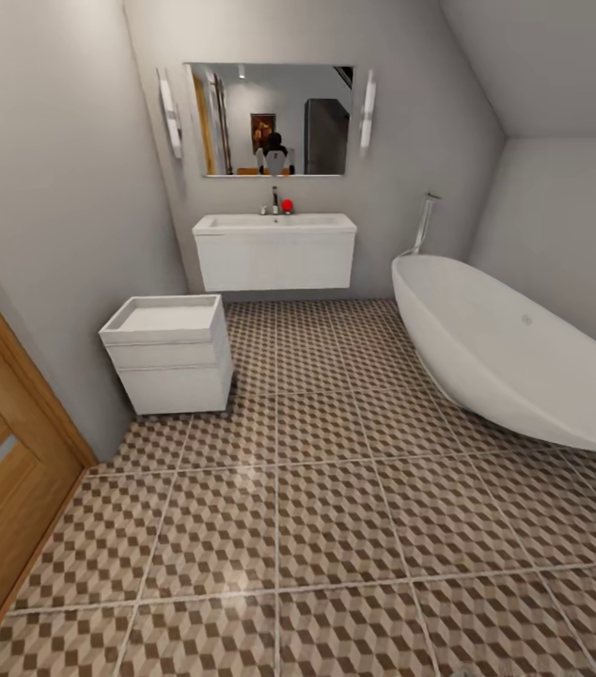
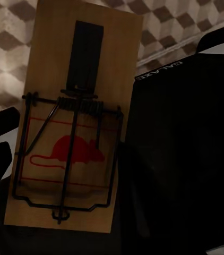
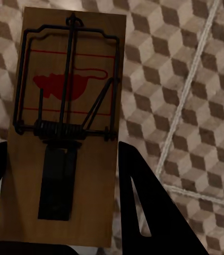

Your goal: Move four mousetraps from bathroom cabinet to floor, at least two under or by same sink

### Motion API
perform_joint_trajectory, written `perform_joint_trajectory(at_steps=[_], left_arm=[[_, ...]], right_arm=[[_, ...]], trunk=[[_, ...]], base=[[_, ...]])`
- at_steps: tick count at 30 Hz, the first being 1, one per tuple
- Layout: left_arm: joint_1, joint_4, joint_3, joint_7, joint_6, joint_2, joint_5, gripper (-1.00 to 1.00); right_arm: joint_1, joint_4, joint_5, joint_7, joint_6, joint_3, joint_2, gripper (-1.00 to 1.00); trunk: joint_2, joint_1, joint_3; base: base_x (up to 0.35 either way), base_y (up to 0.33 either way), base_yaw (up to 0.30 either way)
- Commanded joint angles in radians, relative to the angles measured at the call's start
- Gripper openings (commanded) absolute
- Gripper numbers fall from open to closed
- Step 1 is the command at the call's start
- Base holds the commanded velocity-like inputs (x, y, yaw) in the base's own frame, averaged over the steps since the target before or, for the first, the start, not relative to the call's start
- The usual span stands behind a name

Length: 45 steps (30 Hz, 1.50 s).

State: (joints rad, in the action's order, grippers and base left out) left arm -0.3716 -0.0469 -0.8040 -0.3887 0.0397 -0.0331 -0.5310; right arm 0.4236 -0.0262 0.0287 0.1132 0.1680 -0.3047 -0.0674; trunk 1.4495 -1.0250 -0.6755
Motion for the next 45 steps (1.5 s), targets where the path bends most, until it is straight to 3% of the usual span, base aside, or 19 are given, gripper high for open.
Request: perform_joint_trajectory(at_steps=[1,16,45], left_arm=[[-0.001,-0.003,-0.004,-0.006,0.003,-0.001,-0.011,-1.00],[-0.001,-0.003,-0.004,-0.006,0.002,0.000,-0.011,-1.00],[-0.001,-0.002,-0.004,-0.006,0.002,0.000,-0.011,-1.00]], right_arm=[[0.001,-0.003,-0.001,0.005,0.005,-0.001,0.000,-1.00],[0.001,-0.003,-0.001,0.005,0.005,-0.001,0.000,-1.00],[0.001,-0.003,-0.001,0.004,0.005,-0.001,0.000,-1.00]], trunk=[[0.000,0.000,-0.001],[0.000,0.000,-0.001],[0.000,0.000,-0.001]], base=[[0.019,0.000,-0.280],[0.028,0.000,-0.184],[0.323,0.000,-0.001]])
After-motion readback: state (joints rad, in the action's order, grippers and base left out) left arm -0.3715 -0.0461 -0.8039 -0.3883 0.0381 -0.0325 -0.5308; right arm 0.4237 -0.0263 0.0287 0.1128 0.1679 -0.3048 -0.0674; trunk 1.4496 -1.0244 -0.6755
